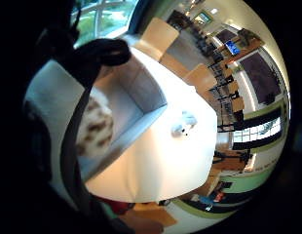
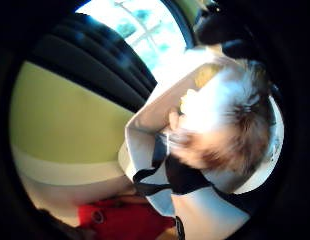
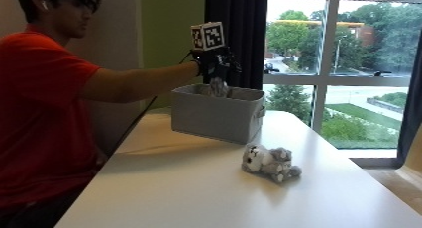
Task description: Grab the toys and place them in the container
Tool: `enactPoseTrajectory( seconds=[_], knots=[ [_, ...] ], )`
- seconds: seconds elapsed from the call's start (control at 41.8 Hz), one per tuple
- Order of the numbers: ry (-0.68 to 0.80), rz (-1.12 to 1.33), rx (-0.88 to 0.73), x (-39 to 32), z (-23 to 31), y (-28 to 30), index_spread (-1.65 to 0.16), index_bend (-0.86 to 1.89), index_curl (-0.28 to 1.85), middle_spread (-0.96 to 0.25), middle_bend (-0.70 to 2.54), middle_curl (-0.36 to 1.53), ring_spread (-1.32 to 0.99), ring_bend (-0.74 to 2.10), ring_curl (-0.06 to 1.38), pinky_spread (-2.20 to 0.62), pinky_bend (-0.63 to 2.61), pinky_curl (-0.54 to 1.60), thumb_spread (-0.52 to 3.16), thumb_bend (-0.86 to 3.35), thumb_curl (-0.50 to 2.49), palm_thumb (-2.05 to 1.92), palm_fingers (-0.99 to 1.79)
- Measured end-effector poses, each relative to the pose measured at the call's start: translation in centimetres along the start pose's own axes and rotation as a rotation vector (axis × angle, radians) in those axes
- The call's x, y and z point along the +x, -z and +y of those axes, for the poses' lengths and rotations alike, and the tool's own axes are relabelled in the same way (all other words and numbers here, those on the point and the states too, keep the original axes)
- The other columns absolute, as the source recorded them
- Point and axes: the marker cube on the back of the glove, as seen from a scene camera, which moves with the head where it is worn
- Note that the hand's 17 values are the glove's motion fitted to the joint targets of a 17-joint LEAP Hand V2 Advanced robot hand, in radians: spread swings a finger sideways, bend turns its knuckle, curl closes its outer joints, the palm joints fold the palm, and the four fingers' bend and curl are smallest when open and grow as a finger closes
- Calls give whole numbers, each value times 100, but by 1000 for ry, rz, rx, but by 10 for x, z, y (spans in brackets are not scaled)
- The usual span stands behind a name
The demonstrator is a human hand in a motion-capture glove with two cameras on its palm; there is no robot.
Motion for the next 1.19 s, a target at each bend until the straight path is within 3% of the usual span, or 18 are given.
enactPoseTrajectory(
  seconds=[0.048,0.143,0.335,1.075,1.195],
  knots=[
    [-1,-13,7,2,2,2,-43,7,85,-35,56,55,-38,107,46,-26,96,44,93,-7,85,16,20],
    [-3,-23,33,9,6,7,-43,10,78,-30,53,53,-32,90,40,-16,101,44,101,-8,76,5,-3],
    [-31,-16,31,33,18,9,-43,17,69,-24,46,48,-25,75,30,-5,98,38,109,-5,63,-3,-4],
    [-320,127,-137,233,103,-36,-39,15,49,-14,30,40,-18,55,25,4,79,32,114,-5,37,-5,-5],
    [-451,160,-169,254,113,-60,-38,16,46,-14,28,40,-18,53,25,4,77,32,115,-5,34,-5,-5]
  ],
)
